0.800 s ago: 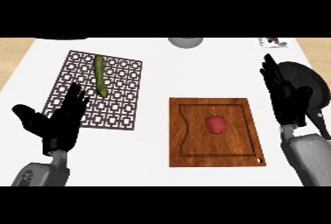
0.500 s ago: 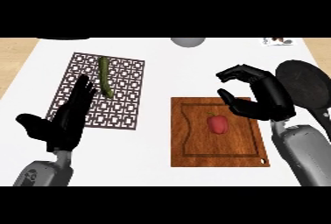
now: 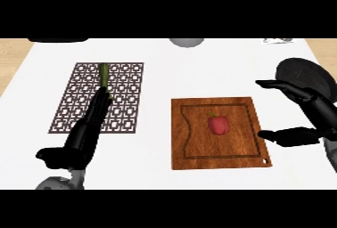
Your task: Pick the bell pepper from the cutting board and place it in the pan
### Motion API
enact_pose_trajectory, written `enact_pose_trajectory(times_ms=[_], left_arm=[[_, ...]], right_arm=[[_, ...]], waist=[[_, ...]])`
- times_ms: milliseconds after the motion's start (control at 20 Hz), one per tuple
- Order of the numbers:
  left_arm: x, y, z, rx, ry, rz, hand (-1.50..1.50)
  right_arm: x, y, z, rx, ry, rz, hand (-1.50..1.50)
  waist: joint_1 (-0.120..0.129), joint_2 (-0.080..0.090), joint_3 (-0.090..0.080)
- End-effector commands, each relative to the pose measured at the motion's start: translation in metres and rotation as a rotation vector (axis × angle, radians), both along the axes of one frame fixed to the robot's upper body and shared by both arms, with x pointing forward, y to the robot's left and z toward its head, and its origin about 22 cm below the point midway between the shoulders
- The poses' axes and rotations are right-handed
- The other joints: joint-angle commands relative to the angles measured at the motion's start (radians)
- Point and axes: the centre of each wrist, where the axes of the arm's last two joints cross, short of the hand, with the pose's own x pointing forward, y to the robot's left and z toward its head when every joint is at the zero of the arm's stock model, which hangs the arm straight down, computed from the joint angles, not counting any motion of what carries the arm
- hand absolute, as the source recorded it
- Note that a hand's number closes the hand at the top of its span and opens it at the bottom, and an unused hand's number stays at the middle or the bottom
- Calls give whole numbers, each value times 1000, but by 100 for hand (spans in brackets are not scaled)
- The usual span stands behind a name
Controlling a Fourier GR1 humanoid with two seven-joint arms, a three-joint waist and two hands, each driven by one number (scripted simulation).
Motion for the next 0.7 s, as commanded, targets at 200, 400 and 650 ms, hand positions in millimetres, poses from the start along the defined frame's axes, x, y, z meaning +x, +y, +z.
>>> enact_pose_trajectory(times_ms=[200,400,650], left_arm=[[7,8,-17,14,-11,-20,0],[1,-6,-11,10,-13,-30,0],[-7,-19,-20,15,-13,-39,0]], right_arm=[[13,-3,49,-271,-51,46,-150],[17,32,58,-442,-10,75,-150],[22,65,42,-687,66,88,-150]], waist=[[3,2,-1],[9,1,-1],[20,3,-1]])
